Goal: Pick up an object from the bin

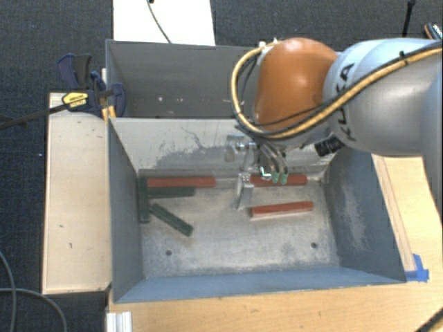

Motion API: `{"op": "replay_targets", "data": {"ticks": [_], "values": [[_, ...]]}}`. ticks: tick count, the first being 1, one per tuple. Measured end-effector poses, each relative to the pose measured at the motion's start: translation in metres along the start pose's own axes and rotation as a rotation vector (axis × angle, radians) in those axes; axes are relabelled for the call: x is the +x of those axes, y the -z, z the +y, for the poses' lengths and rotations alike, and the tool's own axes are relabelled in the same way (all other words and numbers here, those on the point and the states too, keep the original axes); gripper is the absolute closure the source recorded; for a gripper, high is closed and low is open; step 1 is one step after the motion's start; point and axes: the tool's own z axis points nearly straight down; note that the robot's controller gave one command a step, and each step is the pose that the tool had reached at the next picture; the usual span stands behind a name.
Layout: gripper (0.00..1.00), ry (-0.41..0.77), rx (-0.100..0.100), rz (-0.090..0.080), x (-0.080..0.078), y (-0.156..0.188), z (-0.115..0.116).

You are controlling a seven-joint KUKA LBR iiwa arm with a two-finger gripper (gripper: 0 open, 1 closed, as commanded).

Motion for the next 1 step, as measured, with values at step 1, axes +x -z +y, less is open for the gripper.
{"op": "replay_targets", "data": {"ticks": [1], "values": [[0.0, 0.149, 0.0, 0.0, 0.0184, -0.1269, 0.0758]]}}
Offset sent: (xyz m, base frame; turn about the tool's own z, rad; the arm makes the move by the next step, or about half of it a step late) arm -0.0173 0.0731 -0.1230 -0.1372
